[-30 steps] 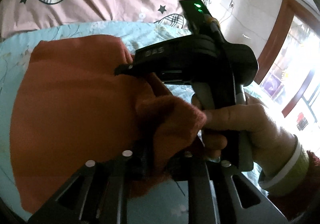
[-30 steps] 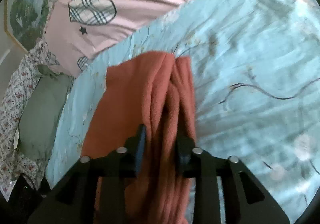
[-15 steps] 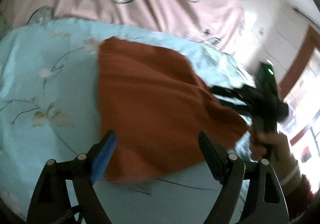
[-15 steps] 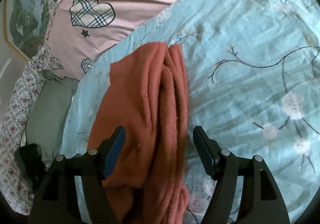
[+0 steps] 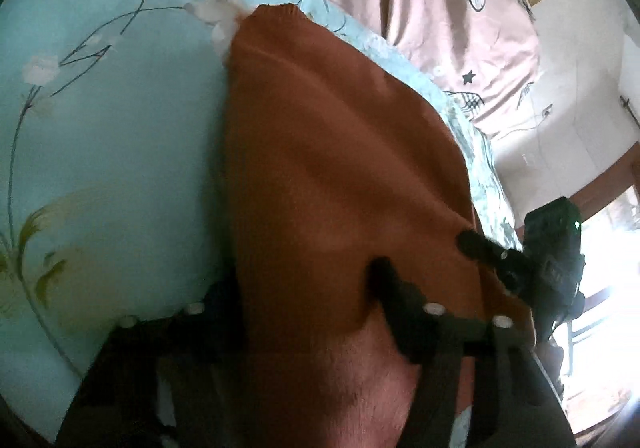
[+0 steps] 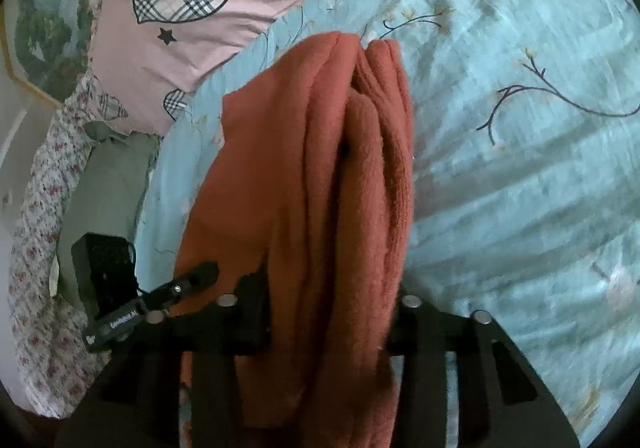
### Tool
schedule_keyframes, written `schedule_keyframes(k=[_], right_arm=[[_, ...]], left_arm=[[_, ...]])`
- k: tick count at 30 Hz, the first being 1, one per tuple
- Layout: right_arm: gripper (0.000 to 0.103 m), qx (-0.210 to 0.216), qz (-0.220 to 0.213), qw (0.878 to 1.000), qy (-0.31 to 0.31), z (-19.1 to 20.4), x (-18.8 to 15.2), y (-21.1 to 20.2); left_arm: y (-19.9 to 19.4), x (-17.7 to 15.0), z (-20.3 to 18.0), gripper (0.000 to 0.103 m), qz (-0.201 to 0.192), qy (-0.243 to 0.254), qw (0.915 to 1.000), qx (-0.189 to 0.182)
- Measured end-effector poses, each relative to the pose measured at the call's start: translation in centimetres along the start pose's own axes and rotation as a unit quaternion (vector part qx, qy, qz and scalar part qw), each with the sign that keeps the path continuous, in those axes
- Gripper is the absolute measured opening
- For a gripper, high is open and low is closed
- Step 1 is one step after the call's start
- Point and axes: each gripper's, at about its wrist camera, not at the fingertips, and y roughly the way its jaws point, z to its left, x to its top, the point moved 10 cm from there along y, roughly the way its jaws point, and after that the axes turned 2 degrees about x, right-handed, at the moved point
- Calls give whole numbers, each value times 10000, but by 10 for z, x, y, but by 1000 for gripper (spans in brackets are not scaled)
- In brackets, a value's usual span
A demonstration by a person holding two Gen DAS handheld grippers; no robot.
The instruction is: Fold small clothes
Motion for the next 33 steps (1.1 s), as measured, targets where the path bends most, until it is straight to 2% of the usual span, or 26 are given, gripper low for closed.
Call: schedule_keyframes(k=[3, 6, 9, 12, 16, 20, 22, 23, 25, 26, 29, 33], right_arm=[[28, 315, -115, 9994, 70, 23, -4, -3], [28, 588, -65, 9982, -130, 61, -18, 10], [28, 932, 28, 9950, -353, 103, -33, 31], [28, 1272, 198, 9904, -509, 143, -47, 57], [28, 1447, 441, 9864, -636, 174, -67, 88], [28, 1135, 596, 9893, -701, 175, -78, 115], [30, 991, 639, 9906, -690, 169, -81, 118], [35, 926, 677, 9912, -658, 166, -84, 118], [40, 772, 668, 9925, -673, 160, -85, 114], [42, 643, 643, 9935, -687, 155, -85, 109], [47, 385, 398, 9959, -721, 148, -80, 86], [47, 160, -239, 9953, -924, 154, -64, 52]], left_arm=[[-10, 2, -5, 28, -115, 154, 9998, -74], [-37, 1, -12, 25, -289, 267, 9992, -80], [-80, -1, -12, 25, -617, 408, 9971, 155], [-133, -6, 7, 25, -918, 350, 9945, 355], [-186, -11, 40, 25, -1111, 209, 9915, 642], [-219, -21, 81, 25, -1186, 10, 9891, 870], [-216, -27, 103, 26, -1127, -129, 9889, 964], [-211, -31, 114, 27, -1066, -196, 9887, 1034], [-197, -44, 137, 31, -845, -385, 9879, 1241], [-195, -48, 143, 37, -821, -455, 9877, 1248], [-201, -61, 156, 58, -863, -662, 9860, 1262], [-228, -72, 164, 60, -1039, -717, 9842, 1242]])
